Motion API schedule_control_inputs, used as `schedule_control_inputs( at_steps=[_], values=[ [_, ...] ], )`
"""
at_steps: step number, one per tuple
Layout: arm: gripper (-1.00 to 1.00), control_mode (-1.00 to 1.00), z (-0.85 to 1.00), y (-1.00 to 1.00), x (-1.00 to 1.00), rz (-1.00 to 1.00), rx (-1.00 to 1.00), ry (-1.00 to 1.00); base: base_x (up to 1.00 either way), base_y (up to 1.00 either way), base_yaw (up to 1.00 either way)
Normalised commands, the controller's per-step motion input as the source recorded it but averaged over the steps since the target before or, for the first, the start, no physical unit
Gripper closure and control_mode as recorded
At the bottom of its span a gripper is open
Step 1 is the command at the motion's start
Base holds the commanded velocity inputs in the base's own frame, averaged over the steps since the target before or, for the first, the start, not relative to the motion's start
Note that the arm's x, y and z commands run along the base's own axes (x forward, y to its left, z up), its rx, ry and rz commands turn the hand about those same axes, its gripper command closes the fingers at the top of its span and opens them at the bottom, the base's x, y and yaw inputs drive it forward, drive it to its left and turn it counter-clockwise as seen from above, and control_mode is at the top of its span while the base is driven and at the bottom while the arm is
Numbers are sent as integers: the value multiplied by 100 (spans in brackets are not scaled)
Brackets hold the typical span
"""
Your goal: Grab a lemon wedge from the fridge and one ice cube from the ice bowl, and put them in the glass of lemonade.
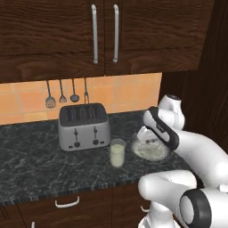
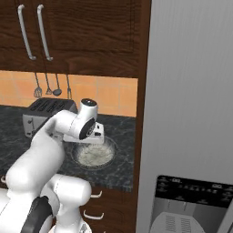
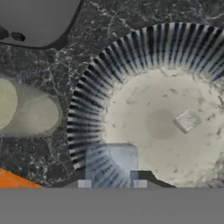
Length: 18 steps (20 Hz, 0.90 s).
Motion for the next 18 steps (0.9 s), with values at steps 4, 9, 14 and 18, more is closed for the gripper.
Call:
schedule_control_inputs(
  at_steps=[4,9,14,18],
  values=[
    [100,-100,46,66,-34,12,1,-10,0,0,0],
    [100,-100,33,73,-26,15,0,-7,0,0,0],
    [100,-100,9,59,7,4,-1,-7,0,0,0],
    [100,-100,0,27,12,0,-1,-6,0,0,0]
  ],
)
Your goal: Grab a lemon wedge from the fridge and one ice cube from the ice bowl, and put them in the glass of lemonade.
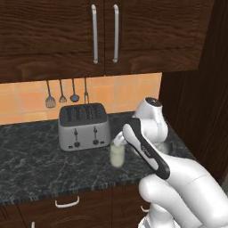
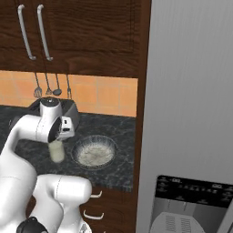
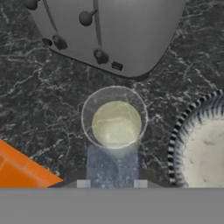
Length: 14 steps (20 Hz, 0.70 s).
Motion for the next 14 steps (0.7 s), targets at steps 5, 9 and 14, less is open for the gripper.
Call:
schedule_control_inputs(
  at_steps=[5,9,14],
  values=[
    [100,-100,0,13,11,0,0,-1,0,0,0],
    [100,-100,0,0,15,0,0,3,0,0,0],
    [100,-100,0,0,7,0,0,1,0,0,0]
  ],
)
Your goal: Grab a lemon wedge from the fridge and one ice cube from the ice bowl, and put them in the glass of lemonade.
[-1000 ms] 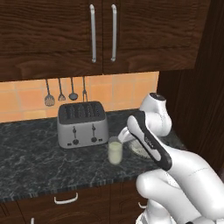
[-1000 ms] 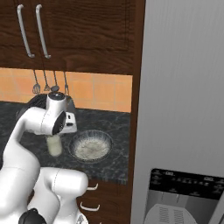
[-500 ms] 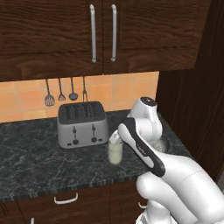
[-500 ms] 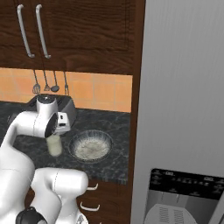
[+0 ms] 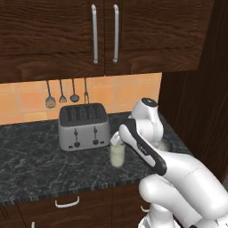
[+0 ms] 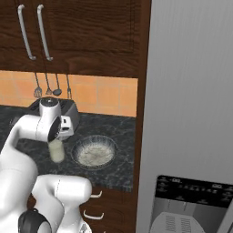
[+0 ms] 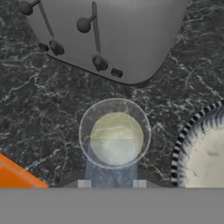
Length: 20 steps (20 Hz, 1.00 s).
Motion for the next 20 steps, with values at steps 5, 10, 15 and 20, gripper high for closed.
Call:
schedule_control_inputs(
  at_steps=[5,10,15,20],
  values=[
    [100,-100,0,1,12,0,0,0,0,0,0],
    [100,-100,0,8,7,0,-1,3,0,0,0],
    [100,-100,3,10,0,0,-11,8,0,0,0],
    [100,-100,0,1,6,0,-3,2,0,0,0]
  ],
)
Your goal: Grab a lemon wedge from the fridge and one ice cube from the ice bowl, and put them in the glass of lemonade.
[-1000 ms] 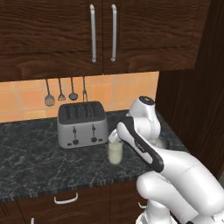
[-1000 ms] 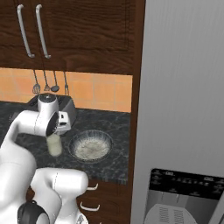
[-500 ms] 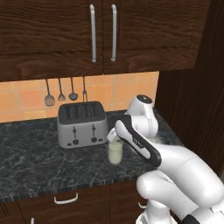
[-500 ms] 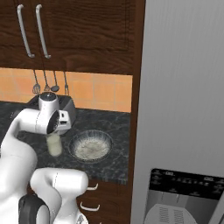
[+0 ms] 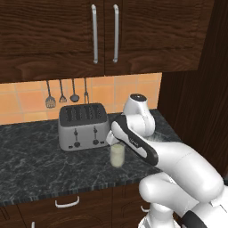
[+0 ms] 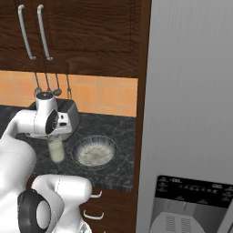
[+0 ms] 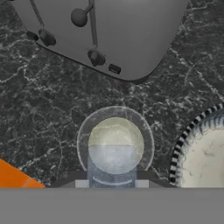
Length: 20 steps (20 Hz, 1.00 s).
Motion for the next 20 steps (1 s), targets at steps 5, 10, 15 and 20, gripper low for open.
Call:
schedule_control_inputs(
  at_steps=[5,10,15,20],
  values=[
    [100,-100,0,0,12,0,0,2,0,0,0],
    [100,-100,-6,0,4,0,0,0,0,0,0],
    [100,-100,-21,4,0,0,-1,0,0,0,0],
    [100,-100,-15,7,0,0,-2,0,0,0,0]
  ],
)
